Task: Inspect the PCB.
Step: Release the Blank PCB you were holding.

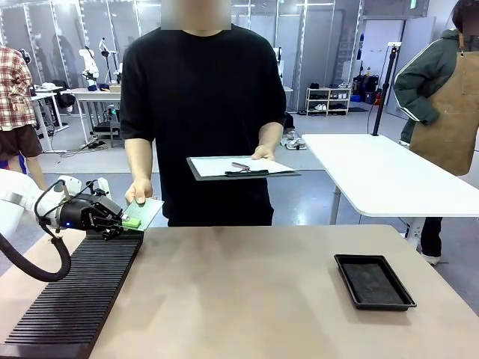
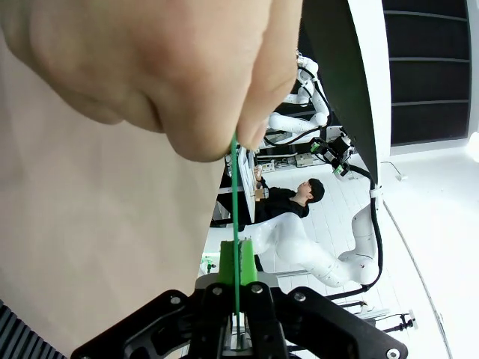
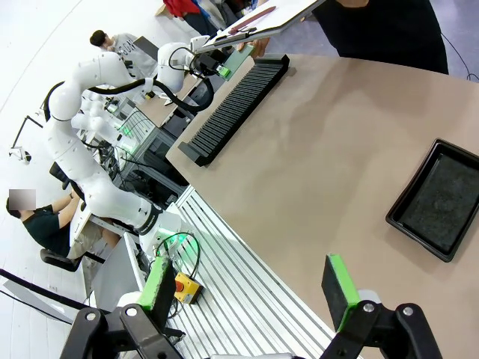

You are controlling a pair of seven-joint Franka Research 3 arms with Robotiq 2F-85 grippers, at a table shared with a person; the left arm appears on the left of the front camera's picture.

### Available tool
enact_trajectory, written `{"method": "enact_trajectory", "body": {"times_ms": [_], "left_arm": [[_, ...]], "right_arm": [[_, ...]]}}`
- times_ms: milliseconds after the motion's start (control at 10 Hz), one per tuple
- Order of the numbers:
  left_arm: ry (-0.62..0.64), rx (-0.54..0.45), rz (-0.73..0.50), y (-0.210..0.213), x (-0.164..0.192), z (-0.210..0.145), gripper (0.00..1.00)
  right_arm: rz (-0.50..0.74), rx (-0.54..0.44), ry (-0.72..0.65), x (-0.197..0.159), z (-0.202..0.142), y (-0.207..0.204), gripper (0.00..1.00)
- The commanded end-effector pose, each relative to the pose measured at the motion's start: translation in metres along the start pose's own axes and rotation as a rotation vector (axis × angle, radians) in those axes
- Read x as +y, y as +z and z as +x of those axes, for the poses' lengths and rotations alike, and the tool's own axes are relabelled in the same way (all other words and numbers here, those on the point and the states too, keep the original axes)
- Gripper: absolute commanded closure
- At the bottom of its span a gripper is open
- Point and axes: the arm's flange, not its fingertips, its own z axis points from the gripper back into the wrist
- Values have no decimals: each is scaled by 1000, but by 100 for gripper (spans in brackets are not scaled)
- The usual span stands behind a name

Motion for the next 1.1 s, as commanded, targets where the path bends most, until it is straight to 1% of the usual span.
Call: {"method": "enact_trajectory", "body": {"times_ms": [0, 300, 400, 500, 600, 700, 800, 900, 1000], "left_arm": [[9, -6, 10, 0, -3, 0, 100], [9, -6, 10, 0, -3, 0, 100], [0, 0, 0, 0, 0, 0, 97], [-18, -52, 14, 2, 0, 1, 78], [-26, -19, -28, 2, -2, 0, 71], [-27, -15, -34, 2, -3, 0, 53], [-24, -12, -36, 2, -3, 0, 46], [-24, -11, -33, 2, -3, 0, 27], [-24, -8, -34, 3, -3, 1, 20]], "right_arm": [[11, -6, 18, 0, 1, 1, 0], [11, -6, 18, 0, 1, 1, 0], [11, -6, 18, 0, 1, 1, 0], [11, -6, 18, 0, 1, 1, 0], [11, -6, 18, 0, 1, 1, 0], [11, -6, 18, 0, 1, 1, 0], [11, -6, 18, 0, 1, 1, 0], [11, -6, 18, 0, 1, 1, 0], [11, -6, 18, 0, 1, 1, 0]]}}
